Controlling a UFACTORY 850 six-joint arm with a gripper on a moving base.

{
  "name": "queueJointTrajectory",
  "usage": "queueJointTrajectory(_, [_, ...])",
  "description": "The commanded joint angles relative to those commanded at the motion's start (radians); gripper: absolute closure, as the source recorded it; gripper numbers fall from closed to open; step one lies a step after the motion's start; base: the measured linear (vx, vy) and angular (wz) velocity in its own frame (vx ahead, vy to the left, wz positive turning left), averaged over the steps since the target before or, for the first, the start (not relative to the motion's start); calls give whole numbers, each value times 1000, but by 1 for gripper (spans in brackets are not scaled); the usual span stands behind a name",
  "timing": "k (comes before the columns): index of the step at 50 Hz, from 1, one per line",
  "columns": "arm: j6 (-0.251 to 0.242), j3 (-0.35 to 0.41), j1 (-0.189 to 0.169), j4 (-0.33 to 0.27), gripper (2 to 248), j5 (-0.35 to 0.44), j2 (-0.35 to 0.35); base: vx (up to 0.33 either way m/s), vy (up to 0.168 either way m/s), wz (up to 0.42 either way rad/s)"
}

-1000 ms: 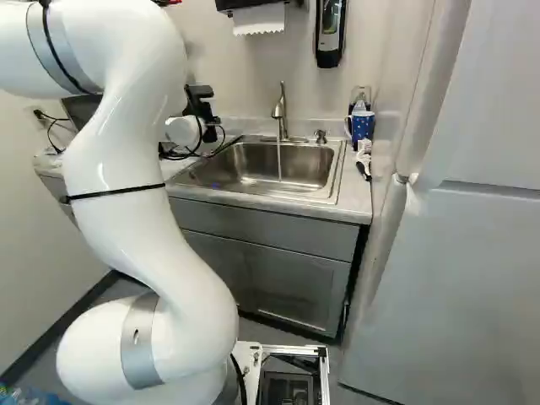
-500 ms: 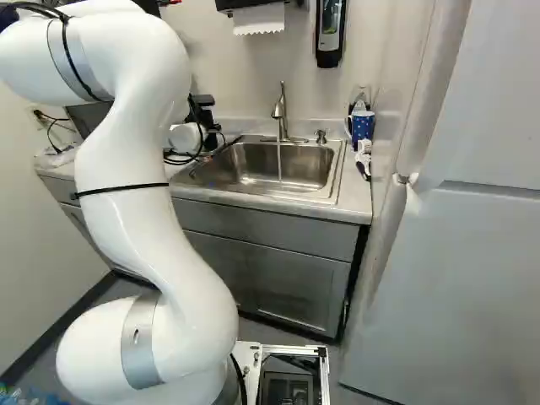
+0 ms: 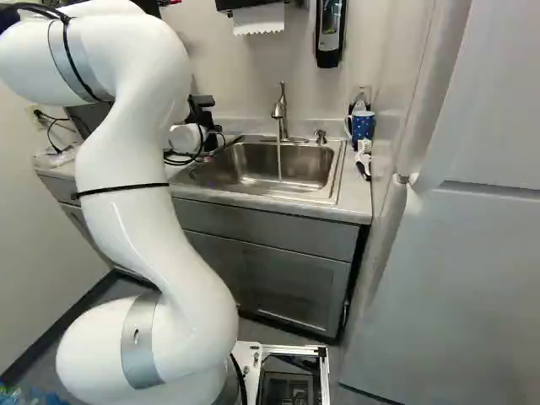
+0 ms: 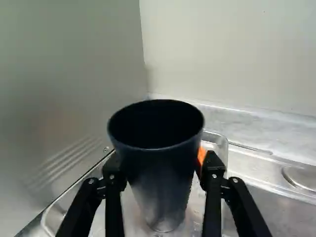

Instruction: Rinse the cup and place it in the tray

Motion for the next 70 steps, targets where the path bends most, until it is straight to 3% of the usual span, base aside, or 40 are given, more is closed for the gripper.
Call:
queueJointTrajectory(2, [0, 0, 0, 0, 97, 0, 0, 0, 0, 0])
queueJointTrajectory(3, [0, 0, 0, 0, 63, 0, 0, 0, 0, 0])
queueJointTrajectory(8, [0, 0, 0, 0, 63, 0, 0, 0, 0, 0])
queueJointTrajectory(9, [0, 0, 0, 0, 27, 0, 0, 0, 0, 0])
queueJointTrajectory(13, [0, 0, 0, 0, 27, 0, 0, 0, 0, 0])
queueJointTrajectory(14, [0, 0, 0, 0, 3, 0, 0, 0, 0, 0])
queueJointTrajectory(70, [0, -29, 0, 0, 3, -1, 64, 0, 0, 0])
